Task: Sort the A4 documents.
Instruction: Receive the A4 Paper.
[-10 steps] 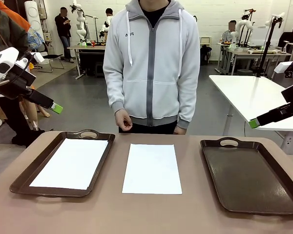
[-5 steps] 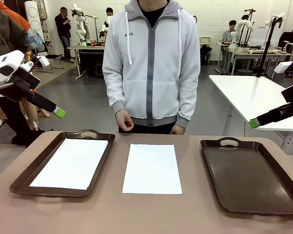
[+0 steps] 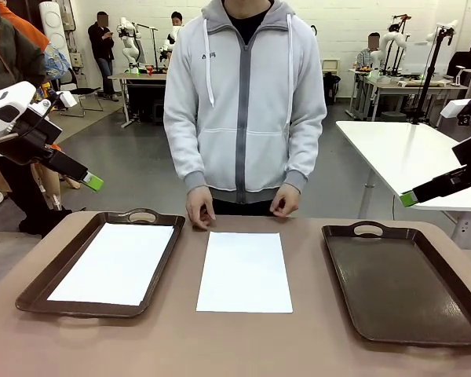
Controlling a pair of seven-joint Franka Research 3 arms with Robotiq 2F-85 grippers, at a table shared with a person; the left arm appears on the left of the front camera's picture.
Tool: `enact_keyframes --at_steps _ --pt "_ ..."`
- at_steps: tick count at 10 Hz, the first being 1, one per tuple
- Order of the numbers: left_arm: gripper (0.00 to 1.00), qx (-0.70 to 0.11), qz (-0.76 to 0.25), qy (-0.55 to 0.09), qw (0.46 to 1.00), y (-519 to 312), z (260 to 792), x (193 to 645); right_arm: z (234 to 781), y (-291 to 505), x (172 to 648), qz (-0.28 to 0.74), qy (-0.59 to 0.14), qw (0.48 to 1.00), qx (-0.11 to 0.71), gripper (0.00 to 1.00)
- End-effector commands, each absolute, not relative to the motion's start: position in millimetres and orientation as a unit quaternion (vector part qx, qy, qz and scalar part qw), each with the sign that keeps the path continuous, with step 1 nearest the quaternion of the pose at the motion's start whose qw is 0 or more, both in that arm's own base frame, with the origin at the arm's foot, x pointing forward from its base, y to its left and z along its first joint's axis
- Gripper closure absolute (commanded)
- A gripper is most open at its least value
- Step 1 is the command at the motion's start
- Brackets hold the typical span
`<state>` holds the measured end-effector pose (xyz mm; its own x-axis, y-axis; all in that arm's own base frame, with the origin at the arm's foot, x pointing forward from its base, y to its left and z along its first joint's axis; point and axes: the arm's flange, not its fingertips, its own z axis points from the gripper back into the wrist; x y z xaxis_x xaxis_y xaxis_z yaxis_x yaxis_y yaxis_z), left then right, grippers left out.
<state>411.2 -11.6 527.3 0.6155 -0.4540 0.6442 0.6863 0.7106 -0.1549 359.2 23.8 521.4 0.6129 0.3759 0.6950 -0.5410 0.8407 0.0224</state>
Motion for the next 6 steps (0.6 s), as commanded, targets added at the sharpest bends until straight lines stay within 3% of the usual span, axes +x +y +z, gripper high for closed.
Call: enact_keyframes --at_steps 1,6 --pt "0.0 -0.195 -0.333 -0.295 0.874 -13.2 527.3 411.1 520.4 23.9 359.8 0.258 -0.356 0.89 0.118 0.0" --pt "0.0 -0.195 -0.333 -0.295 0.874 -13.2 527.3 411.1 520.4 23.9 359.8 0.258 -0.356 0.89 0.118 0.0"
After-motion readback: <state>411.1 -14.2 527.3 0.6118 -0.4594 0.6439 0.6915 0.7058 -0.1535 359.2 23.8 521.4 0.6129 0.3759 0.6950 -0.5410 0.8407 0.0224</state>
